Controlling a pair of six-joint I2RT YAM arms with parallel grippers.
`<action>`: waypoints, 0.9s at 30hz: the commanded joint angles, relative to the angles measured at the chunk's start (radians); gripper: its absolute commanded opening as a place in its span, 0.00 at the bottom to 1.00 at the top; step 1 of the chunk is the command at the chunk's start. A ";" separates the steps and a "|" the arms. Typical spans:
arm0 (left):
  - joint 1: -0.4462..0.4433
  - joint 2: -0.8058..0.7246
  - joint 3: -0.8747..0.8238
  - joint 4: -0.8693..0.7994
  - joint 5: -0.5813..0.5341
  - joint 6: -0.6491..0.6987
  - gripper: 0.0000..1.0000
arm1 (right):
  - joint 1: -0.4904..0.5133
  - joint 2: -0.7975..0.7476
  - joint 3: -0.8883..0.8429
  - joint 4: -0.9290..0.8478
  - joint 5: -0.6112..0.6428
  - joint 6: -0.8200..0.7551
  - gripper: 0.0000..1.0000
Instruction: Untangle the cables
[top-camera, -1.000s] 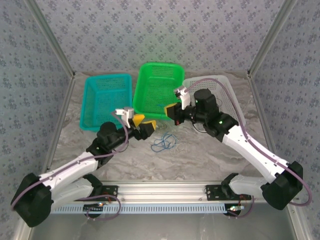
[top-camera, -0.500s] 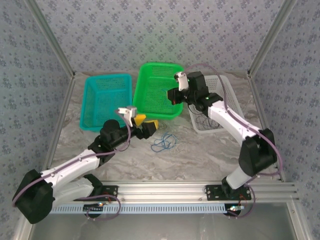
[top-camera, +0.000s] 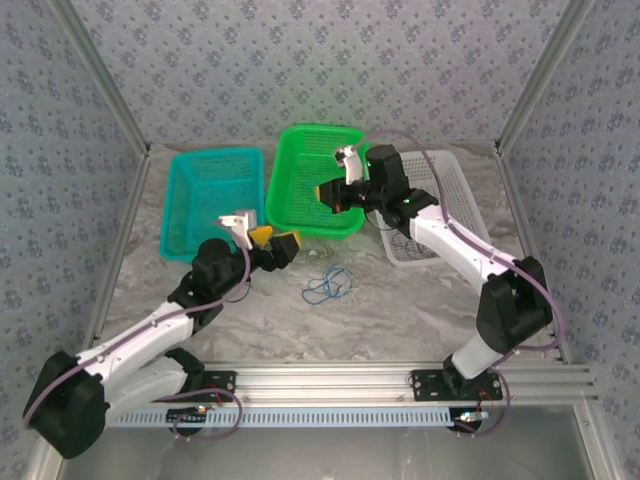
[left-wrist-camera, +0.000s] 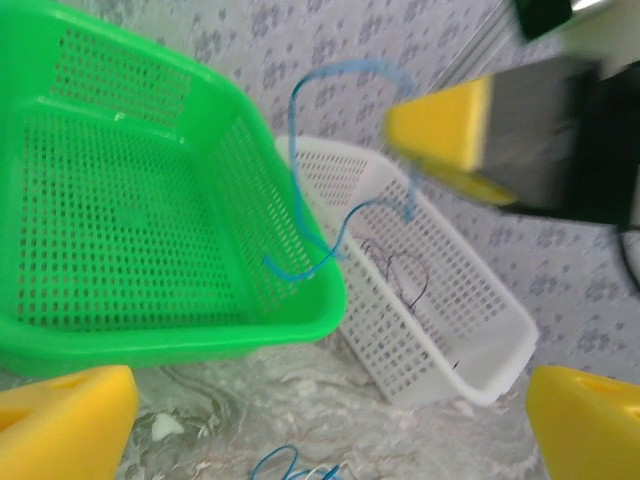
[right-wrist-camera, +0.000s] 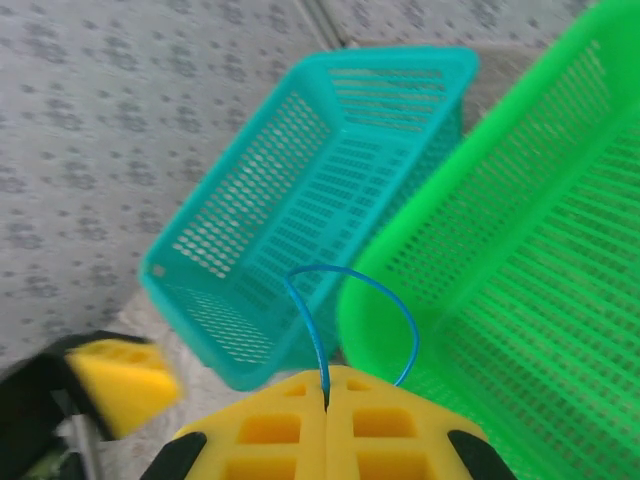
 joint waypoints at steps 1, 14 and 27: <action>0.007 0.049 0.136 -0.081 0.043 0.078 0.99 | 0.020 -0.056 -0.009 0.061 -0.088 0.038 0.00; 0.060 0.178 0.239 -0.076 0.135 0.223 0.90 | 0.057 -0.156 -0.051 0.038 -0.171 0.059 0.00; 0.063 0.241 0.310 -0.084 0.202 0.307 0.86 | 0.067 -0.184 -0.071 -0.018 -0.213 0.056 0.00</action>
